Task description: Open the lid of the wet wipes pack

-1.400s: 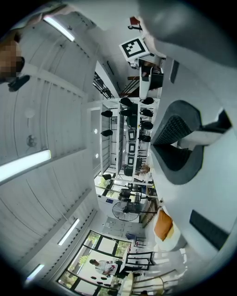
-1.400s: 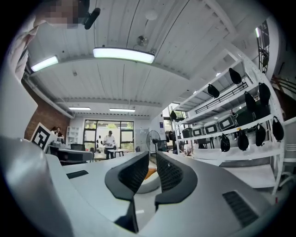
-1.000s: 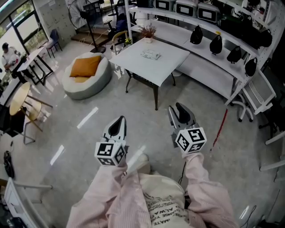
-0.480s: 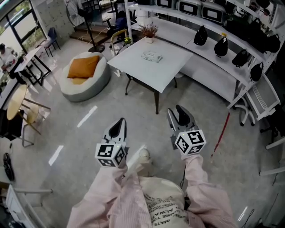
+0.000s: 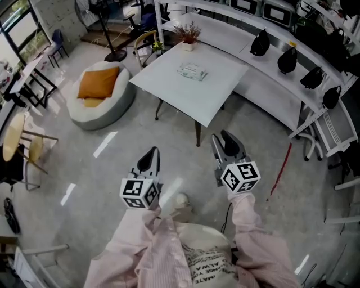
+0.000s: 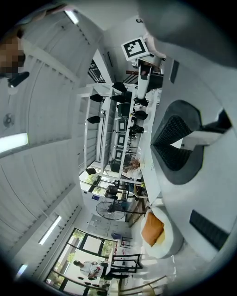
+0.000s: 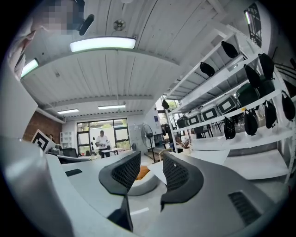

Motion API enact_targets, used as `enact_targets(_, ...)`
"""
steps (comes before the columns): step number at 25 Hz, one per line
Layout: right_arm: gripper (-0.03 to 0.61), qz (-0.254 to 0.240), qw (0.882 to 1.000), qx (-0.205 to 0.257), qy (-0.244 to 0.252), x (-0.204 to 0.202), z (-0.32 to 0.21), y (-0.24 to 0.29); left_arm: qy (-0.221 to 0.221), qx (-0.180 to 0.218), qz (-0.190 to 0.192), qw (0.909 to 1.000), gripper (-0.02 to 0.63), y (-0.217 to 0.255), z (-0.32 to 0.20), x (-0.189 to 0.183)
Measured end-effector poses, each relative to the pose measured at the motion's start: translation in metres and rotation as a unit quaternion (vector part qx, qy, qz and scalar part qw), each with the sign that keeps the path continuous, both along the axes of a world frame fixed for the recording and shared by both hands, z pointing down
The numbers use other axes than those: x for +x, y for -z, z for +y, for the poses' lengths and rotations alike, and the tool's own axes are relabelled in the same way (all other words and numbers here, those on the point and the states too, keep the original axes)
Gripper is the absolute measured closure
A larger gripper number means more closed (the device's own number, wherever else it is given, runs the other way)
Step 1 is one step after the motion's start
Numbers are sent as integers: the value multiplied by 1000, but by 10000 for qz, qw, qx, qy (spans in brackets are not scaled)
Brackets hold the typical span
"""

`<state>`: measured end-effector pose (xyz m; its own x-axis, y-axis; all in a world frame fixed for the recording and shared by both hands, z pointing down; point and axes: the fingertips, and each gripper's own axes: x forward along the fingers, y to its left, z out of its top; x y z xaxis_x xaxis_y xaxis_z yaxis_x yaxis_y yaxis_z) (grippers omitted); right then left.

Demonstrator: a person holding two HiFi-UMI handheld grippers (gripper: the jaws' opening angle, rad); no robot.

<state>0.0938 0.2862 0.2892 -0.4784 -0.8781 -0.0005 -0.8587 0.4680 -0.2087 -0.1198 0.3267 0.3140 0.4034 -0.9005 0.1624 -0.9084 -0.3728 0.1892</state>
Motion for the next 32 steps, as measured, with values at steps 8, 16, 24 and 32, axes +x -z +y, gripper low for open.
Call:
enact_targets(8,437,6,9999,-95,-109,-7,-65,-7,-53,-34,18,10000,617,-3,-72,-12)
enact_targets(16,437,-15,9994,-268,-223,-6,-105,-25,-270,-156,15,9995,617,-16,-116,-4)
enact_targets(24,437,-25,9992,-365,-160,-12,-157,-36,-118,-329,16,9994,617,-30,-160,-17)
enact_targets(32,439,22,9989,-472,11,-15,-242,-49,-116,-424,31,9990,617,-41,-241,-10)
